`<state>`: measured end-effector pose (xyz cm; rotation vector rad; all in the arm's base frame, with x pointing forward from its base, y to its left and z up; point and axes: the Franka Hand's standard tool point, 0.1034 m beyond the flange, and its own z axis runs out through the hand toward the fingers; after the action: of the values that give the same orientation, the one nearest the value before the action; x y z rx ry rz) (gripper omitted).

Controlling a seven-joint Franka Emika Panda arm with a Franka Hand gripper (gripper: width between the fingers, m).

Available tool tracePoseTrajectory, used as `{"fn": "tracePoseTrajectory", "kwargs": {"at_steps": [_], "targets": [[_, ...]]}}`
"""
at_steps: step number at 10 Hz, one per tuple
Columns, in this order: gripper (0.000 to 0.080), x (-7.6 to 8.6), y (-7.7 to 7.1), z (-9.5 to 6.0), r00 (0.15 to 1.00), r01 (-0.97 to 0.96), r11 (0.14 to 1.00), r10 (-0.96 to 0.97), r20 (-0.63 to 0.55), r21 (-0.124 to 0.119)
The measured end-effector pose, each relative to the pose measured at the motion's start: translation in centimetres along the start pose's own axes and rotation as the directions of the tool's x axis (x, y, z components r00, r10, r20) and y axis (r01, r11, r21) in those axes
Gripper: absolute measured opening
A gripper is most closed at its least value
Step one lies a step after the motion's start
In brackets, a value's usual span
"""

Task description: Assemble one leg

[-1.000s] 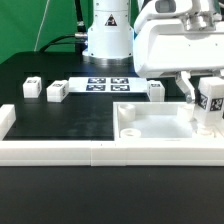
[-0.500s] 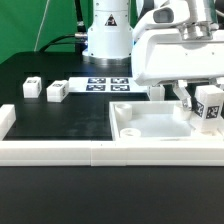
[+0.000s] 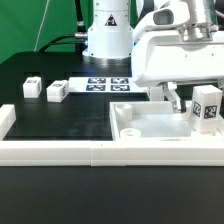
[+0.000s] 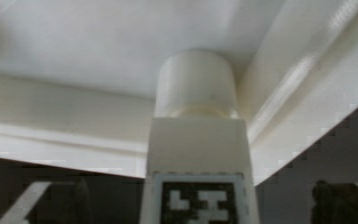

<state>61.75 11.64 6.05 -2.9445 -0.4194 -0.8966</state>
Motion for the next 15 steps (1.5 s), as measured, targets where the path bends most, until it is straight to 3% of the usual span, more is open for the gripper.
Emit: {"fn": "tracePoseTrajectory", "kwargs": {"at_steps": [3,7,10,12,15], "targets": [[0.0649,0.0,0.0,0.0,1.000,-0.002,1.000,0.002,0.007,0.001],[0.0649,2.3,0.0,-2.3,0.999,-0.030,1.000,0.030,0.022,0.003],[0.0649,2.1,-0.3,-2.2,0.997,-0.037,0.999,0.036,0.065,0.013],[0.0649,0.9,0.1,-1.5,0.978,-0.041,0.999,0.033,0.206,0.032],[0.0649,0.7,0.1,-1.8,0.899,-0.066,0.995,0.028,0.437,0.073]]}}
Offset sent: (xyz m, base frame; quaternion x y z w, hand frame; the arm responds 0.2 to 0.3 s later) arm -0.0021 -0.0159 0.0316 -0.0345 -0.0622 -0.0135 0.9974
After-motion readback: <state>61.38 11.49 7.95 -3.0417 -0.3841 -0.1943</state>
